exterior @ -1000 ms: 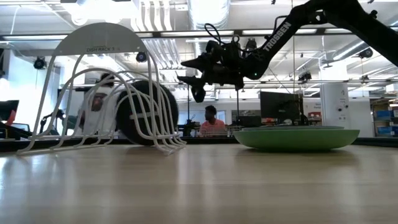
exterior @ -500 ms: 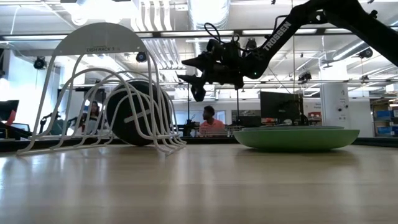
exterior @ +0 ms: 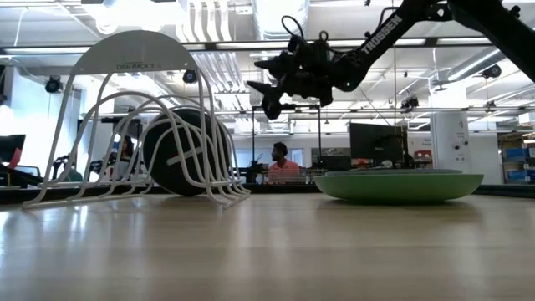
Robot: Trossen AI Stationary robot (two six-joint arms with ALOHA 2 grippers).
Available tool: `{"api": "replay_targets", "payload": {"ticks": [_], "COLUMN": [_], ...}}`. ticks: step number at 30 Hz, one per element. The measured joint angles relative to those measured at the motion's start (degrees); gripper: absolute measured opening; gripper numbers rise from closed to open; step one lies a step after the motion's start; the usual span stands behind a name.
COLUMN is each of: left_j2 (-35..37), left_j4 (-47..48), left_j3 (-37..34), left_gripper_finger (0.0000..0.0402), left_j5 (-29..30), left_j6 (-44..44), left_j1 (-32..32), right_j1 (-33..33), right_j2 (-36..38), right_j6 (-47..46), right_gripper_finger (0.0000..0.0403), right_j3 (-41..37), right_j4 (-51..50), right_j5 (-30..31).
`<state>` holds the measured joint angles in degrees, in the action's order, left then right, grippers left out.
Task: Sort dishes
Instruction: Put the white pattern plate in the dish rack
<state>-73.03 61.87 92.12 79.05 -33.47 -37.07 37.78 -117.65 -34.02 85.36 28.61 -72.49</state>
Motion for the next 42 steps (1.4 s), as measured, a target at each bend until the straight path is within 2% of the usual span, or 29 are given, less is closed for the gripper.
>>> {"api": "replay_targets", "payload": {"ticks": [6,12,16,24,31,36,42], "left_j2": [0.0,-0.3,-1.5,-4.1,-6.0,-8.5,-12.2], "left_j4": [0.0,0.0,-0.1,-2.4,-6.2,-10.6,-17.0], "left_j3": [0.0,0.0,0.0,0.0,1.6,1.9,1.9], "left_gripper_finger": [0.0077,0.0077,0.0077,0.0077,0.0077,0.0077,0.0077], "left_j5": [0.0,0.0,-0.1,0.0,-0.1,-0.1,-0.1], "left_j6": [0.0,0.1,1.3,1.5,1.5,3.9,9.1], "left_j1": [0.0,0.0,0.0,0.0,0.1,0.1,0.1], "right_j1": [0.1,0.0,0.0,0.0,0.0,0.1,0.1], "right_j2": [5.2,12.0,16.1,23.9,33.6,41.8,52.6], "right_j6": [11.0,31.8,38.3,39.3,40.3,37.5,35.0], "right_gripper_finger": [0.0199,0.0199,0.0199,0.0199,0.0199,0.0199,0.0199], "right_j3": [-0.7,-0.9,-1.9,-8.2,-20.0,-29.5,-39.5], "right_j4": [-12.9,-36.1,-44.1,-44.9,-43.4,-38.6,-36.6], "right_j5": [1.7,14.2,18.6,19.0,24.3,25.1,32.1]}}
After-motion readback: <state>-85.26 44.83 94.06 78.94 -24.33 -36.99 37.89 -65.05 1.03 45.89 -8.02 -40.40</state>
